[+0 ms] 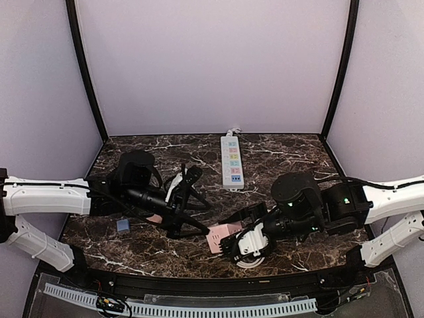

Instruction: Insert the plug

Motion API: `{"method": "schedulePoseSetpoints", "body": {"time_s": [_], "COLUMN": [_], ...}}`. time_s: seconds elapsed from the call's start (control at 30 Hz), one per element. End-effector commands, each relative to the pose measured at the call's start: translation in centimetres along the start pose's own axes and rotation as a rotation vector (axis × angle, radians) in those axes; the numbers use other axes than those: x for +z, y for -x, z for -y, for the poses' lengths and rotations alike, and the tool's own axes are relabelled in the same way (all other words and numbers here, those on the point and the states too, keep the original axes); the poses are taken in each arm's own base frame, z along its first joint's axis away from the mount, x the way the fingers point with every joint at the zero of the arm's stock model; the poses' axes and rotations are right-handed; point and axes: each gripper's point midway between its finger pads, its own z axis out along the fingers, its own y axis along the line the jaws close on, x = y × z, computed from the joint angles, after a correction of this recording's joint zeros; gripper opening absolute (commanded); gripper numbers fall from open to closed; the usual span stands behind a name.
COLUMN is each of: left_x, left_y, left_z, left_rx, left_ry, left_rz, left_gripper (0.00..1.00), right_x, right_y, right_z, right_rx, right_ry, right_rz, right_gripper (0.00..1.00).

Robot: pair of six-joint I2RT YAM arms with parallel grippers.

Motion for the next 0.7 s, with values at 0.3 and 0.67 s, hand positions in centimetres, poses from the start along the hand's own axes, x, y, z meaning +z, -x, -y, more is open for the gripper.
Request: {"method": "schedulePoseSetpoints", "body": {"time_s": [0.3, 0.67], "left_x": [-6.2, -10.1], "left_y": [-1.0, -3.5], "left_z": [-7.6, -10.9], "left_rx": [-0.055, -0.111], "left_ry": [0.613, 0.886], "left_rz": [0.182, 0.281], "left_gripper": [0.99, 0.99], "right_x": [-0.8, -0.2], "right_y": [-2.0, -3.5], "right_z": [2.9, 3.5], "right_rx": [0.194, 0.392], "right_ry": [-0.116, -0.003], "right_rz": [-0.083, -0.213], "right_gripper": [0.00, 0.00]}}
